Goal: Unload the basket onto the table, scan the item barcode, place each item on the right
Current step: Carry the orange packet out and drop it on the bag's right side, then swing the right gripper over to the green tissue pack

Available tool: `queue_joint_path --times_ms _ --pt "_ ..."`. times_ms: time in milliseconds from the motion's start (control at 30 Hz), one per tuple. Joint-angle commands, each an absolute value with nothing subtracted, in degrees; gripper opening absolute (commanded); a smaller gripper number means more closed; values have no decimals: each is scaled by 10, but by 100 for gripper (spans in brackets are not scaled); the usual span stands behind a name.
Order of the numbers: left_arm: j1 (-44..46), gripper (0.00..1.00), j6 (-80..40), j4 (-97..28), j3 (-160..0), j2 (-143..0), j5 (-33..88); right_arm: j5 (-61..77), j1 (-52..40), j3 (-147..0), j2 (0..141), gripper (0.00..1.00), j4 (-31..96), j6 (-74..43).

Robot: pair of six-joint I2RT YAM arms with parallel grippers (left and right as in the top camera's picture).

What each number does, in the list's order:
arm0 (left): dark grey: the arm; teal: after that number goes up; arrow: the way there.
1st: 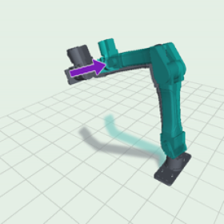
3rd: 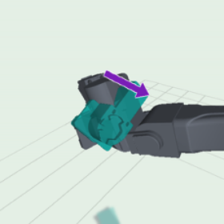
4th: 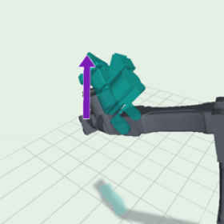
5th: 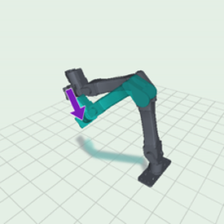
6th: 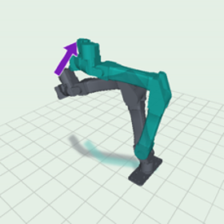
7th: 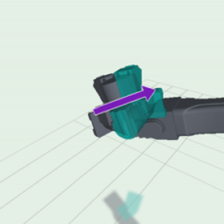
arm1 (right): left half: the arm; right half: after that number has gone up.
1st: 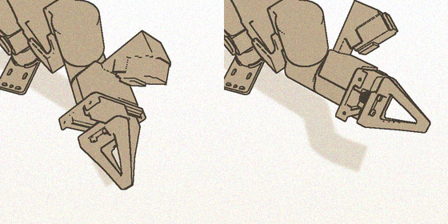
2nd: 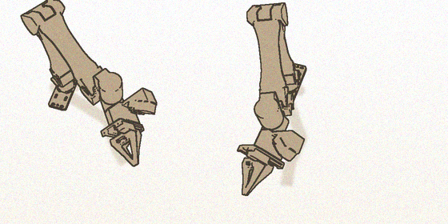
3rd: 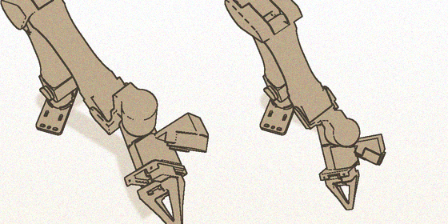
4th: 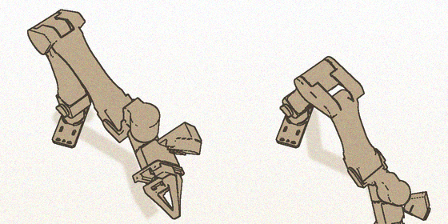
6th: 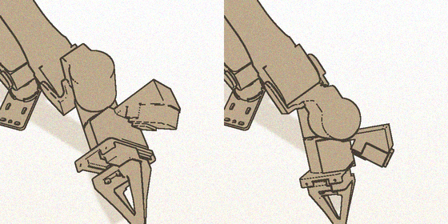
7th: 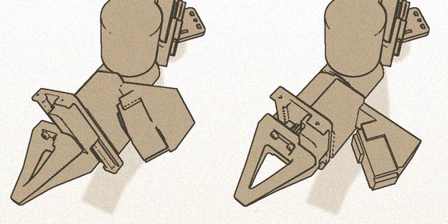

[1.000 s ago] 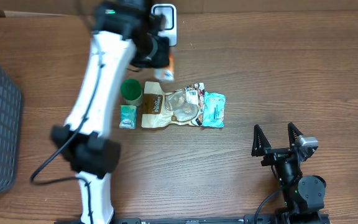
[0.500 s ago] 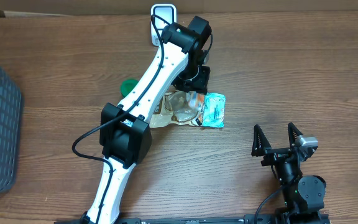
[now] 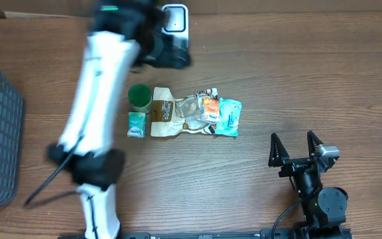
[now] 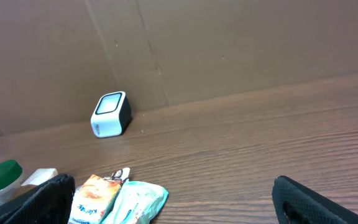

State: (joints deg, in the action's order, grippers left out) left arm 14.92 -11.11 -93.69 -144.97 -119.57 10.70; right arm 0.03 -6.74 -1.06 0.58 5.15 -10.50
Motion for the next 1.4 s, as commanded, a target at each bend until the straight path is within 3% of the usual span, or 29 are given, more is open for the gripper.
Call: queue_joint_path --times_ms 0,167,500,867,1033,1167,1267,1367 --pt "63 100 -47 -960 -1469 -1115 101 1 -64 -5 2 100 48 -104" --pt "-72 100 26 -968 -1466 -1100 179 8 -64 -5 6 100 48 -109" --pt "-93 100 39 -968 -1463 -1103 191 160 -64 -88 97 100 82 -184" --pt "-88 100 39 -968 -1463 -1103 196 181 -64 -531 554 100 415 -119" --pt "-84 100 60 -968 -1463 -1103 241 204 -63 -580 711 100 396 -119" --pt "-84 100 60 -968 -1463 -1103 238 216 -63 -580 759 100 380 -119" --pt "-84 100 60 -968 -1463 -1104 238 221 -63 -580 796 86 380 -119" --pt "-84 100 60 -968 -1463 -1103 238 237 -62 -580 828 81 369 -119"
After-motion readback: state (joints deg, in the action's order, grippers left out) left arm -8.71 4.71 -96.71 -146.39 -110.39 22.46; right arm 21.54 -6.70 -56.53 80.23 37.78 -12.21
